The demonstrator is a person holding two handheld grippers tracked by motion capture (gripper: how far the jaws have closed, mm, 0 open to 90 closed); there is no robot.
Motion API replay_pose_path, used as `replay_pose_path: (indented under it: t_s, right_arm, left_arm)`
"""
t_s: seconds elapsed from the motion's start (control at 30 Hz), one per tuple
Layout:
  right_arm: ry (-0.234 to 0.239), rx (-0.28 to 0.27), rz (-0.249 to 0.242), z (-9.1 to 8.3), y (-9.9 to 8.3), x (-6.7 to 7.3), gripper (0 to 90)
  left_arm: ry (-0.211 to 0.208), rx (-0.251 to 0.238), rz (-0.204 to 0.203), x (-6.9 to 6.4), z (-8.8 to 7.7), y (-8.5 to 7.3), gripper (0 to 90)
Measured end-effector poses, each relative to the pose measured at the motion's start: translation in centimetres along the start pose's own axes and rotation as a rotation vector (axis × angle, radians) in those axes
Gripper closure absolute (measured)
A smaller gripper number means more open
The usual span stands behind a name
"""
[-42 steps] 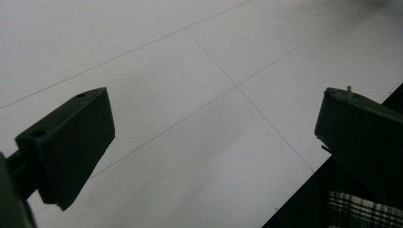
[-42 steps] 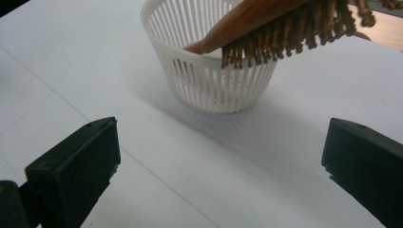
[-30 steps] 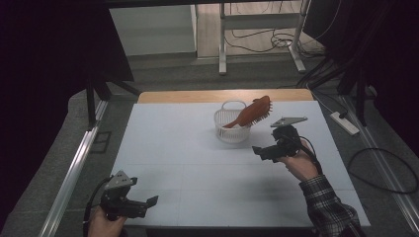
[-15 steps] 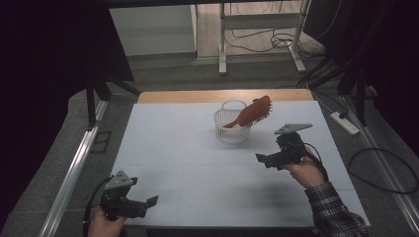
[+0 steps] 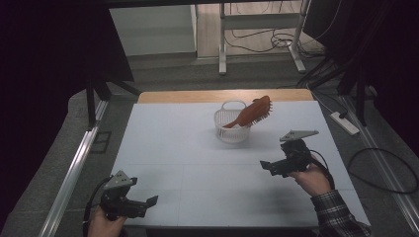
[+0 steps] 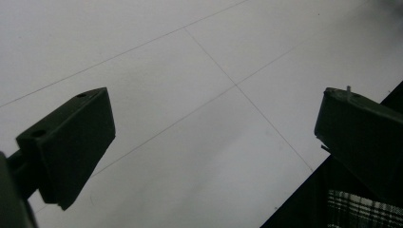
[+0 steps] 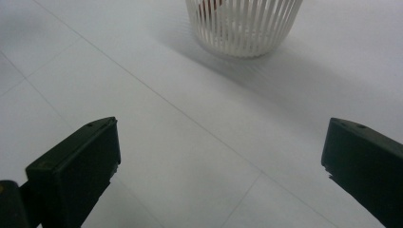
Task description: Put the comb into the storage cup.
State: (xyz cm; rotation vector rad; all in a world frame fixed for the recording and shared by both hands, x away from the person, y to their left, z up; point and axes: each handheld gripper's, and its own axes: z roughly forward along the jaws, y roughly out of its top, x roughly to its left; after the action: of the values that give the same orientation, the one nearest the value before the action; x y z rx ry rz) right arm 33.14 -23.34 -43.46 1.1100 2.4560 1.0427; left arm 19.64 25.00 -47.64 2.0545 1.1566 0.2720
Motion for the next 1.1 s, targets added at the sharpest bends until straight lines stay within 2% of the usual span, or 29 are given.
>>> replay_pose_path:
  t_s: [0.4, 0.73, 1.1]
  right_arm:
    - [-0.002, -0.016, 0.025, -1.5, -1.6, -0.3, 0.0]
    - [-0.012, -0.008, 0.036, -2.6, -3.2, -0.3, 0.0]
    - [-0.042, -0.006, 0.063, -4.2, -5.0, -0.5, 0.0]
  left_arm:
    - [0.000, -0.001, -0.004, 0.0, 0.0, 0.0, 0.6]
    - [0.000, 0.000, -0.002, 0.0, 0.0, 0.0, 0.5]
    - [0.002, 0.001, -0.002, 0.0, 0.0, 0.0, 0.6]
